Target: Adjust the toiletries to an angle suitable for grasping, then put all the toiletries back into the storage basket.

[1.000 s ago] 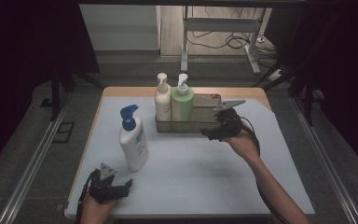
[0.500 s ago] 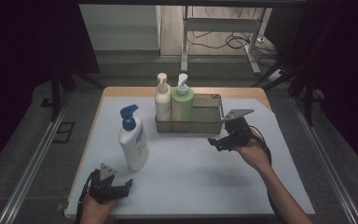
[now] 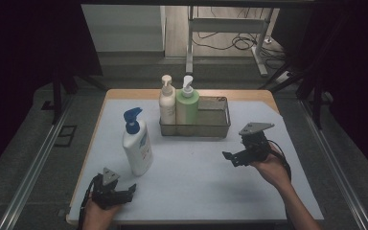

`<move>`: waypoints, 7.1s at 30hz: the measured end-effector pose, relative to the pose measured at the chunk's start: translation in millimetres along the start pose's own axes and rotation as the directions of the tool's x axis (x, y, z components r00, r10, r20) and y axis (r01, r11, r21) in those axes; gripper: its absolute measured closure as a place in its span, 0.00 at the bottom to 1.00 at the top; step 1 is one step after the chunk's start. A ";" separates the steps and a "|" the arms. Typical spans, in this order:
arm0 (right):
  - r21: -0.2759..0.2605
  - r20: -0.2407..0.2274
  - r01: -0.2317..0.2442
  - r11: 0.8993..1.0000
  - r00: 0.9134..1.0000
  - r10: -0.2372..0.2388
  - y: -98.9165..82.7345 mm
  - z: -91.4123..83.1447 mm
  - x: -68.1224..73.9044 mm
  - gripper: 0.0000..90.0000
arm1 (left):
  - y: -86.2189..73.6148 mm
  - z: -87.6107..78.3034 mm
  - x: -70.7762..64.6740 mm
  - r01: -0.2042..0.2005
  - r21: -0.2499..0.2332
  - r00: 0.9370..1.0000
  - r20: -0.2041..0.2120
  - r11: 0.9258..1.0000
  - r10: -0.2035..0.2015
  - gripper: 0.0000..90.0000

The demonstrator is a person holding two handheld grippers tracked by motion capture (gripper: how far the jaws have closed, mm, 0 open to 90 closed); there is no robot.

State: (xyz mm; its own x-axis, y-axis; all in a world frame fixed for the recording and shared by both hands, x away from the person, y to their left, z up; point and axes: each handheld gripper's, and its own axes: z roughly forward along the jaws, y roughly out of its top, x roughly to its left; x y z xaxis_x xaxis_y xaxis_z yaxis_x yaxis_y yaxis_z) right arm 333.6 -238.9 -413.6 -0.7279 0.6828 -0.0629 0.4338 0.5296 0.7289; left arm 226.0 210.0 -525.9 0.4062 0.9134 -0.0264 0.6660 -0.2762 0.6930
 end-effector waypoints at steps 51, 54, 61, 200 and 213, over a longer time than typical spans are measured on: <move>0.066 0.036 -0.125 0.990 0.992 0.123 -123.1 25.6 10.9 0.00 | 22.9 -5.7 20.5 -0.013 -0.054 1.000 -0.011 0.998 0.012 0.33; 0.065 0.036 -0.124 0.990 0.992 0.122 -123.4 25.6 10.9 0.00 | 28.5 -5.0 26.1 -0.020 -0.055 1.000 -0.015 0.998 0.019 0.36; 0.062 0.037 -0.124 0.990 0.992 0.122 -123.8 25.7 11.2 0.00 | 42.4 2.5 40.0 -0.030 -0.044 0.999 -0.017 0.999 0.029 0.47; -0.023 -0.080 -0.033 0.999 0.996 0.031 -77.4 13.6 33.4 0.00 | 40.6 28.9 -49.7 -0.205 -0.016 0.963 0.177 0.979 0.205 0.14; -0.054 -0.135 -0.012 0.998 0.991 0.004 -40.7 23.5 44.1 0.00 | 36.4 33.5 -47.0 -0.196 -0.012 0.965 0.175 0.981 0.195 0.14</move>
State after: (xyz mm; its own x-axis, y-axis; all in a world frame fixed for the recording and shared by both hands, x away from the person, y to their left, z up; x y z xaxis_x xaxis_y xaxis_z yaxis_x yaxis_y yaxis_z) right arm 296.3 -218.6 -462.1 -0.7910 0.6109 0.0326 0.4128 0.4936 0.7655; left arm 252.1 147.0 -523.5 0.6312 0.7754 -0.0161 0.5661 -0.4464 0.6930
